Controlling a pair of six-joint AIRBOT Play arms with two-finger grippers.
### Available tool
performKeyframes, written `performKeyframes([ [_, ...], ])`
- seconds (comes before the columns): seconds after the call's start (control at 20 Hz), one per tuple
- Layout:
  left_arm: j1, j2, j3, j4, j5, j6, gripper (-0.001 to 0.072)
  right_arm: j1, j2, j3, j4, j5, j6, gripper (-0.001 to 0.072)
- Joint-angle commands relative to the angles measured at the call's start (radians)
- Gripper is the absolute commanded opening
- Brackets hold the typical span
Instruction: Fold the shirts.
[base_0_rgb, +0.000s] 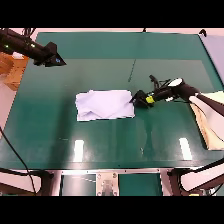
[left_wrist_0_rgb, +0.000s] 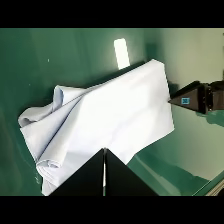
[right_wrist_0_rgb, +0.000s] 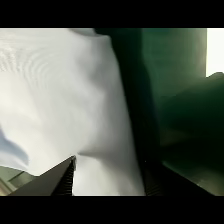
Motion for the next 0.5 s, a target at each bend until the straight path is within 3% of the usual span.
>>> performKeyframes([
  [0.0,0.001,0.001,0.001,0.0,-0.021,-0.005,0.0026,0.049,-0.074,-0.016,0.151,-0.021,-0.072,0.0491],
  [0.1,0.001,0.001,0.001,0.0,-0.031,-0.004,0.0026,0.067,-0.076,-0.001,0.211,-0.021,-0.088,0.0449],
  [0.15,0.001,0.001,0.001,0.0,-0.03,-0.004,0.0026,0.066,-0.074,0.023,0.233,-0.004,-0.091,0.008],
  [0.2,0.001,0.001,0.001,0.0,-0.031,-0.004,0.0026,0.066,-0.07,0.056,0.237,0.014,-0.09,0.0012],
  [0.45,0.001,0.001,0.001,0.0,-0.034,-0.004,0.0026,-0.045,0.097,0.253,0.233,0.064,-0.063,0.0013],
])
